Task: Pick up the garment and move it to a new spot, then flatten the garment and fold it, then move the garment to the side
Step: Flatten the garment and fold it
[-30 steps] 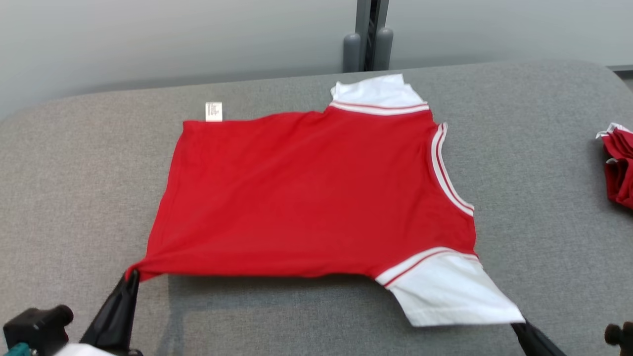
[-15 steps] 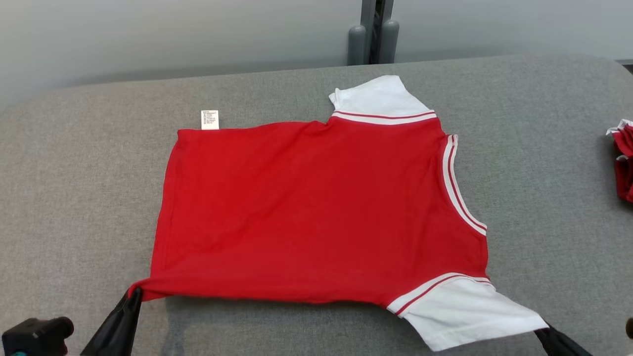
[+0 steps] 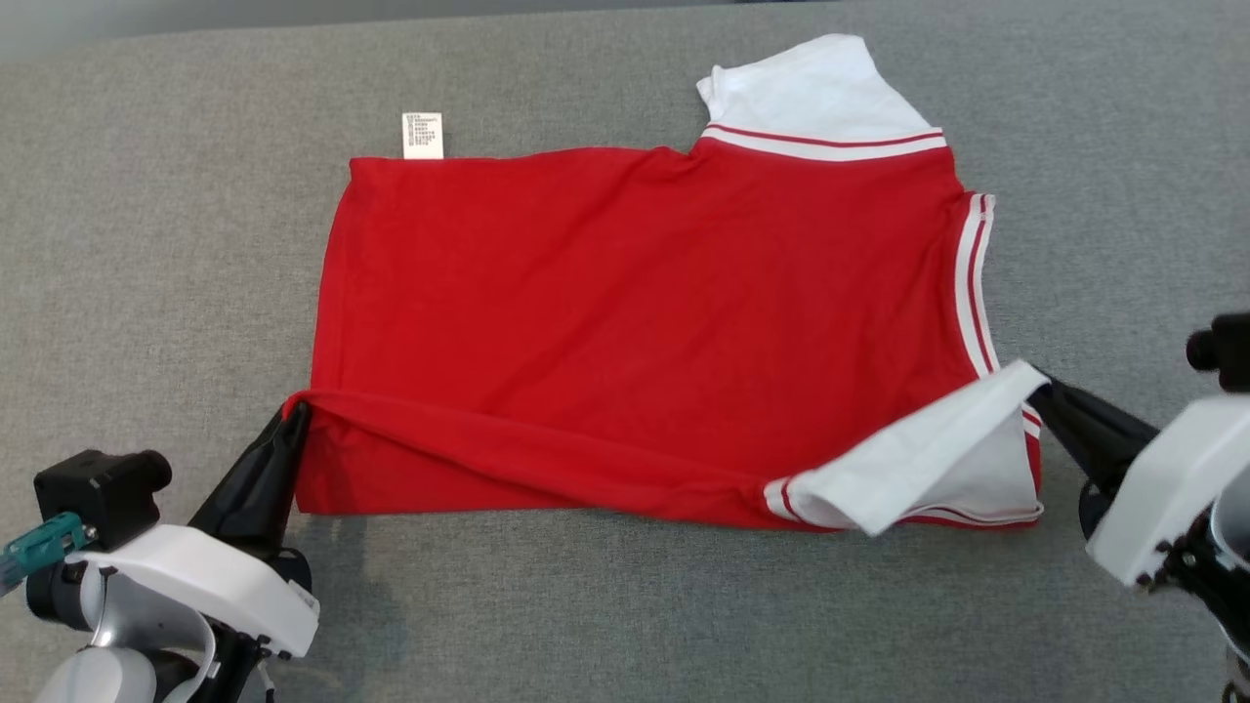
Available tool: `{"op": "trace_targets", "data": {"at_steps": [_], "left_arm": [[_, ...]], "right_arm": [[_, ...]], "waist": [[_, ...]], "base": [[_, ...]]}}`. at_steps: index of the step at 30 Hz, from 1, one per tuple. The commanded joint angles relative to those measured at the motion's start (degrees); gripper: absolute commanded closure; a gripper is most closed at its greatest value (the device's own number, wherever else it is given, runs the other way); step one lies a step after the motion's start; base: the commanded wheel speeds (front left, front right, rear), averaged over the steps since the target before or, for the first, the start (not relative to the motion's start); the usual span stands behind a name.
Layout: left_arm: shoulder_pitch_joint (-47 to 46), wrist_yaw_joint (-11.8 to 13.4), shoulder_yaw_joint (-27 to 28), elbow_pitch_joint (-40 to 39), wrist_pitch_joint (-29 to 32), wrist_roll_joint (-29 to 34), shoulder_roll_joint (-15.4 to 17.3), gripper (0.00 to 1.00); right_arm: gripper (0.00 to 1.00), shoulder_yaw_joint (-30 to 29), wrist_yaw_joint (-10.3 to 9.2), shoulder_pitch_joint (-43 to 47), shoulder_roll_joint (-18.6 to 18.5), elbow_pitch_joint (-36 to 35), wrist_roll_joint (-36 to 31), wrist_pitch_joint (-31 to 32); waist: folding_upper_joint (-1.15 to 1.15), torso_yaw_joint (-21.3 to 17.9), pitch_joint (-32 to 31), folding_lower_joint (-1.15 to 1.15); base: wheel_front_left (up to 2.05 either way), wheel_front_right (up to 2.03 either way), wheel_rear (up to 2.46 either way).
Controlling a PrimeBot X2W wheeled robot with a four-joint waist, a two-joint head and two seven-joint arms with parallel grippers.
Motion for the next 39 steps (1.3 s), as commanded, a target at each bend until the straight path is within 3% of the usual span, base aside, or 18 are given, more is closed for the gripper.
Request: {"op": "trace_targets", "data": {"at_steps": [1, 10, 17, 18, 19, 20, 21, 30, 36, 39], "left_arm": [[-1.61, -0.53, 0.01, 1.21, -0.57, 0.07, -0.20, 1.00], [-7.37, -3.40, -1.01, 11.25, -2.93, -1.45, -3.33, 1.00], [-8.14, -5.18, -1.93, 15.69, -3.95, -2.39, -4.54, 1.00], [-8.47, -5.44, -1.96, 16.06, -4.40, -2.42, -4.81, 0.67], [-8.57, -5.50, -2.02, 16.52, -4.68, -2.43, -4.95, 0.09], [-8.62, -5.76, -2.21, 16.86, -5.07, -2.21, -5.15, 0.00], [-8.64, -5.89, -2.30, 17.12, -5.50, -2.25, -5.53, 0.00], [-9.26, -4.84, 0.51, 17.20, -17.39, 1.03, -7.53, 0.00], [-9.35, -3.44, 4.21, 14.77, -20.71, 7.43, -9.08, 0.00], [-8.70, -3.72, 7.26, 12.20, -20.76, 12.03, -10.29, 0.00]], "right_arm": [[1.00, 0.55, 0.00, -2.43, -0.51, 1.61, 0.93, -0.11], [1.00, 5.58, 0.00, -15.16, -4.43, 19.01, 2.14, -4.52], [1.00, 9.74, 0.00, -18.86, -6.02, 26.33, 5.03, -11.78], [1.00, 10.28, 0.00, -19.03, -5.93, 27.26, 5.77, -12.74], [0.84, 10.60, 0.00, -19.00, -5.84, 27.86, 6.24, -13.99], [0.36, 10.98, 0.00, -19.14, -6.01, 28.24, 6.61, -15.69], [0.00, 11.28, 0.00, -19.16, -5.99, 28.81, 7.24, -17.21], [0.00, 14.34, 0.00, -15.28, -7.80, 29.09, 7.78, -37.10], [0.00, 13.91, 0.00, -11.96, -7.18, 30.09, 0.18, -53.40], [0.00, 13.37, 0.00, -10.27, -5.70, 30.69, -4.06, -58.12]], "waist": [[0.00, 0.97, 1.62, 0.00], [0.00, 2.88, 3.58, 0.00], [0.00, 3.23, 3.43, 0.00], [0.00, 3.19, 3.27, 0.00], [0.00, 3.10, 3.02, 0.00], [0.00, 3.01, 2.75, 0.00], [0.00, 2.89, 2.48, 0.00], [0.00, 1.41, -1.47, 0.00], [0.00, 0.34, -4.44, 0.00], [0.00, -0.01, -5.53, 0.00]], "base": [[0.00, 0.00, 0.00], [0.00, 0.00, 0.00], [0.00, 0.00, 0.00], [0.00, 0.00, 0.00], [0.00, 0.00, 0.00], [0.00, 0.00, 0.00], [0.00, 0.00, 0.00], [0.00, 0.00, 0.00], [0.00, 0.00, 0.00], [0.00, 0.00, 0.00]]}}
